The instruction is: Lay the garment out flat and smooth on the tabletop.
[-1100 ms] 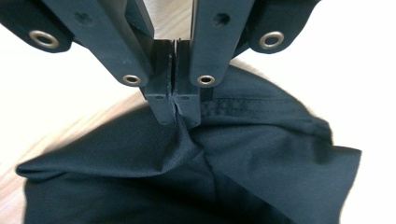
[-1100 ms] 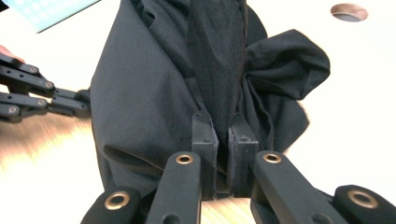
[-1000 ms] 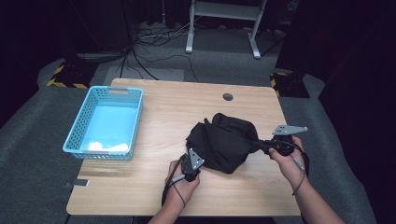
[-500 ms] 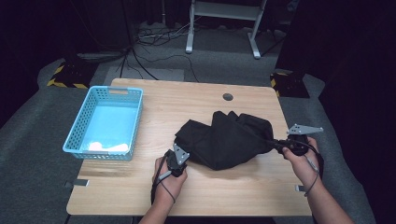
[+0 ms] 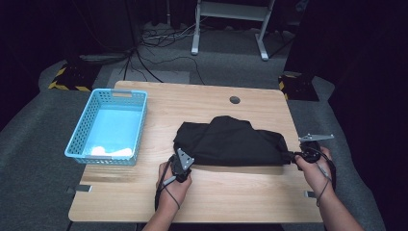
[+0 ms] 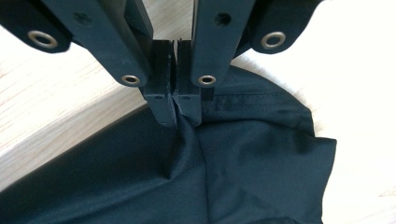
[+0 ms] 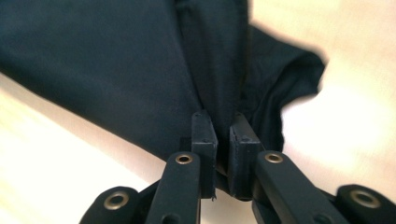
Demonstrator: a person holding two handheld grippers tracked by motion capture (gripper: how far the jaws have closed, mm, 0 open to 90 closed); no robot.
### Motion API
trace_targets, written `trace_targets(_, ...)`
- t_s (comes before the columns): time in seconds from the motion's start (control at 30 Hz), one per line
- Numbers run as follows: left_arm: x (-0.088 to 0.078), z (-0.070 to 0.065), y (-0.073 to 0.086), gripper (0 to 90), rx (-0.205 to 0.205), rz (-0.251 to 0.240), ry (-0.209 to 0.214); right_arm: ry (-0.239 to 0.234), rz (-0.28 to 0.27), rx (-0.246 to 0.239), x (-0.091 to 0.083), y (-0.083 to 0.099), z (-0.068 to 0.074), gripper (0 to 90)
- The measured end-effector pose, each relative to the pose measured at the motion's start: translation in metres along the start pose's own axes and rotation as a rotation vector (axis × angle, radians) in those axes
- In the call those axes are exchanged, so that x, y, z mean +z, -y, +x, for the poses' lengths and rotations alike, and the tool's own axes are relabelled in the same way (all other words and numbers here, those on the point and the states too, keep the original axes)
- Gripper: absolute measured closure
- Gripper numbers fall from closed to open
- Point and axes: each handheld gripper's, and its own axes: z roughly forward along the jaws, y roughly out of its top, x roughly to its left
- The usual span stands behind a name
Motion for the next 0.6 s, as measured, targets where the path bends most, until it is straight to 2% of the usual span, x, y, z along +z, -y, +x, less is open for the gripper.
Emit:
trace_targets(0.03, 0.0, 0.0, 0.0, 86.9, -0.002, 0.002, -0.001, 0.003, 0.019, 0.019, 0.001, 0.003, -0.001, 79.6)
trace_targets(0.07, 0.0, 0.001, 0.001, 85.9, -0.009, 0.001, -0.002, 0.027, 0.035, 0.023, 0.0, 0.005, -0.001, 72.4)
trace_targets(0.1, 0.0, 0.002, 0.001, 83.2, -0.015, -0.002, -0.004, 0.063, 0.036, 0.013, -0.001, 0.007, -0.002, 60.9)
trace_targets(0.17, -0.001, 0.003, 0.0, 68.4, -0.045, -0.021, -0.035, 0.097, 0.0, 0.012, -0.004, 0.01, -0.006, 41.2)
trace_targets(0.2, -0.002, 0.004, 0.0, 59.4, -0.043, -0.024, -0.065, 0.108, -0.017, 0.014, -0.006, 0.011, -0.007, 36.6)
trace_targets(0.23, -0.003, 0.004, -0.001, 53.2, -0.035, -0.027, -0.09, 0.117, -0.034, 0.013, -0.008, 0.011, -0.009, 34.0)
trace_targets(0.3, -0.004, 0.005, -0.003, 46.4, -0.046, -0.038, -0.105, 0.132, -0.057, 0.002, -0.011, 0.011, -0.009, 32.3)
trace_targets(0.53, -0.013, 0.007, -0.005, 40.7, -0.073, -0.05, -0.088, 0.108, -0.108, -0.032, -0.01, 0.003, 0.0, 31.8)
trace_targets(0.6, -0.016, 0.009, -0.004, 40.0, -0.064, -0.051, -0.105, 0.104, -0.109, -0.049, -0.007, -0.001, 0.005, 31.7)
